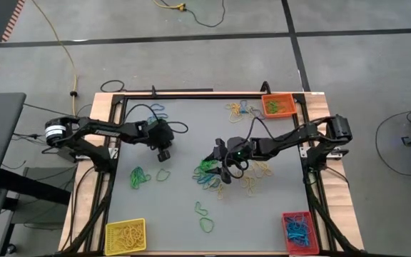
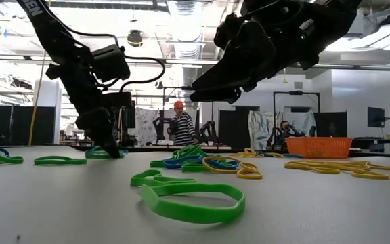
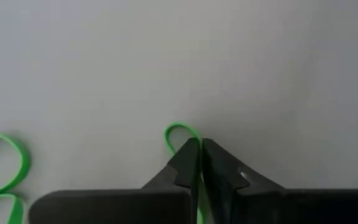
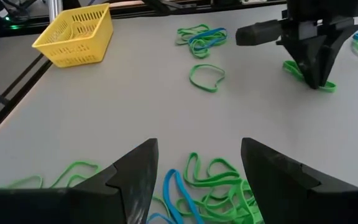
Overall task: Sort rubber bands into baskets
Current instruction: Put the green rubber band into the orange bin
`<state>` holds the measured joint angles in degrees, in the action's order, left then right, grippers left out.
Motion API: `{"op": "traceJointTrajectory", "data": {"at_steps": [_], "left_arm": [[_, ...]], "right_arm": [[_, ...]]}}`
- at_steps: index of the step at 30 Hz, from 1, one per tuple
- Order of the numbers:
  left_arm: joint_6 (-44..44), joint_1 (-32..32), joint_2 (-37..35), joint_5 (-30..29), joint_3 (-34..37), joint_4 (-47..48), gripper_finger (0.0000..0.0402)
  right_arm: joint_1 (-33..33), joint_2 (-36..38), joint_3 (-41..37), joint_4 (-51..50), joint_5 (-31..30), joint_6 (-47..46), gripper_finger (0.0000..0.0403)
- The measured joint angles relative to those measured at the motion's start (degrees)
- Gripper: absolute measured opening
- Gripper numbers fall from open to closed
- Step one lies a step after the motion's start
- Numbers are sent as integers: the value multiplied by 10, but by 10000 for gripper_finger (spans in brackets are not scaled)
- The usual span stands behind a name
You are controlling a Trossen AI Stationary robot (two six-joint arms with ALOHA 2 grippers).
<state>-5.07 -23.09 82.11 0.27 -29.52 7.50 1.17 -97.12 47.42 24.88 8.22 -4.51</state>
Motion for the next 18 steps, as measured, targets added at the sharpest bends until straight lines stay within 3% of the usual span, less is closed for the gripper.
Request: {"op": "traceJointTrajectory", "data": {"at_steps": [8, 18], "left_arm": [[-3, 14, -40, 35, -24, -4, 0], [-18, 94, -61, 115, -90, -18, 0]], "right_arm": [[0, 0, 0, -3, -8, 0, 259], [-1, -3, 0, 11, -33, 21, 259]]}}
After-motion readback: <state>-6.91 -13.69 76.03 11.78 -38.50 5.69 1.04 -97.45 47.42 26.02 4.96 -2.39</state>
